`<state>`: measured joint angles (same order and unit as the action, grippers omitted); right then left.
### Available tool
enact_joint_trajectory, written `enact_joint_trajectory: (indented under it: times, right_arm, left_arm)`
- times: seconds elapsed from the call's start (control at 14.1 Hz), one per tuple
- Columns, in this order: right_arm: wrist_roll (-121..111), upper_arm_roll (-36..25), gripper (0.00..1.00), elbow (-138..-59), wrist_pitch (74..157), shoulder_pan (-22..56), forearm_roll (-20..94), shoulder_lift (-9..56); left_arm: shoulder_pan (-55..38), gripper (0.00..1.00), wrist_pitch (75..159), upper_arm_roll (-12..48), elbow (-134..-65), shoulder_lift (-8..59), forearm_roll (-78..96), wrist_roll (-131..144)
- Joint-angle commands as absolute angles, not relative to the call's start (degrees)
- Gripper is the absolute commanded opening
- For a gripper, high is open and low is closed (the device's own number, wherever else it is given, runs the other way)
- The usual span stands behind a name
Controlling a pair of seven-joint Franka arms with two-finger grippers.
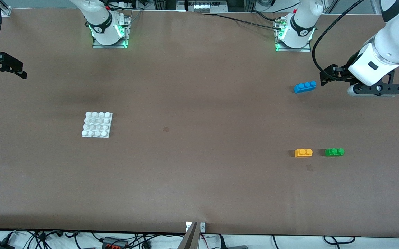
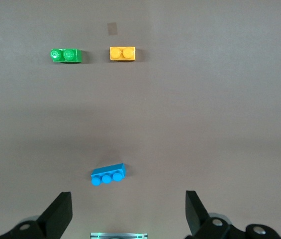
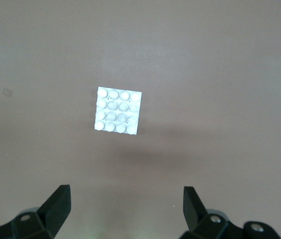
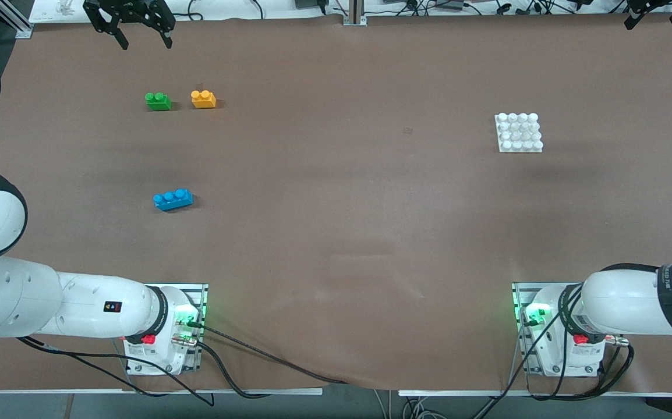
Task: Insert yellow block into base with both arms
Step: 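Move the right gripper out toward the white base plate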
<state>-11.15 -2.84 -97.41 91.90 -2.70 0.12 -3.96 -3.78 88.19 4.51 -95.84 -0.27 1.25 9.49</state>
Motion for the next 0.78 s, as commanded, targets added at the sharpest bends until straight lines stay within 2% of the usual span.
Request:
enact_joint_trajectory:
  times: [0.0, 0.21, 0.71]
  right_arm:
    - [-6.72, -2.11, 1.0, -96.42, 92.28, -3.6, -0.09, -2.99]
    - [0.87, -2.02, 1.0, -96.33, 93.25, -3.51, 0.35, -2.46]
    - [0.09, -1.93, 1.0, -95.62, 92.2, -3.16, -0.09, -1.85]
  left_arm:
    - [-3.87, 1.0, 87.63, 4.31, -94.83, 0.09, 2.37, 9.49]
    - [-3.87, 1.0, 87.63, 4.31, -94.75, 0.18, 2.29, 9.49]
    - [-3.87, 1.0, 87.63, 4.22, -94.75, 0.18, 2.46, 9.49]
